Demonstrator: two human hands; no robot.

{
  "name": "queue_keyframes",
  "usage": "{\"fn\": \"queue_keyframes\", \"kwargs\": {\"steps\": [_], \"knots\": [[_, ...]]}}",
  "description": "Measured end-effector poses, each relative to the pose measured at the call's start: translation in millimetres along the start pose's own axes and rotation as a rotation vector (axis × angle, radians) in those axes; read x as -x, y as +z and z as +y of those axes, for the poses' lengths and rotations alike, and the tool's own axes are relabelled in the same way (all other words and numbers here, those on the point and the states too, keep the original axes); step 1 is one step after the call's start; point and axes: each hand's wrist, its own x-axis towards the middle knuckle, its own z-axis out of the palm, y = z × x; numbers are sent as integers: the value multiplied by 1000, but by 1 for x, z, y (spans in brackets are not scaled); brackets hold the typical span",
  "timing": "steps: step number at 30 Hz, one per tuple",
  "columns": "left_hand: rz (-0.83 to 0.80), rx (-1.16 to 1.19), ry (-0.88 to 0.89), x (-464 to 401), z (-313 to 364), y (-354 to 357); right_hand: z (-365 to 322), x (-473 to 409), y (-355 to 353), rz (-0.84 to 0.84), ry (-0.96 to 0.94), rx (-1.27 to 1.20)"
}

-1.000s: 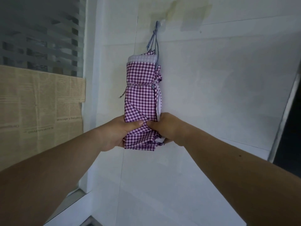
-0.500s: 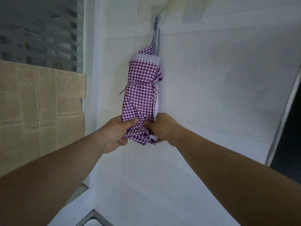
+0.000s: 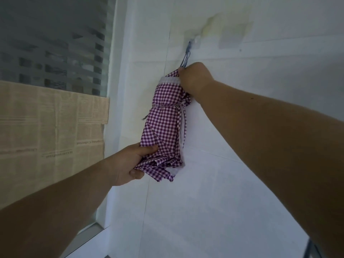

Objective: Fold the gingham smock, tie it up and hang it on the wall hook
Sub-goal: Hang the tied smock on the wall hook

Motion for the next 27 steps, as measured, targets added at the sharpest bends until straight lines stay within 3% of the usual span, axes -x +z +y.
{"fn": "queue_keyframes", "kwargs": {"steps": [3,5,11,15,19,23,27], "knots": [[3,6,5,1,0,-3,2,0,5,-4,63,23],[2,-4,-2,2,0,-5,3,-4,6,11,96,-93],[-17,-3,-1,2,2,-7,-3,-7,-2,9,40,147],[-45,9,13,1,-1,-8,-6,-10,-8,17,-11,119],[-45,24,18,-1,-4,-7,3,4,-6,26,66,60],[-19,41,9,-2,-8,-2,16,60,10,-177,142,-238],[36,57,13,-3,-15,-1,63,114,35,-493,327,-249]]}}
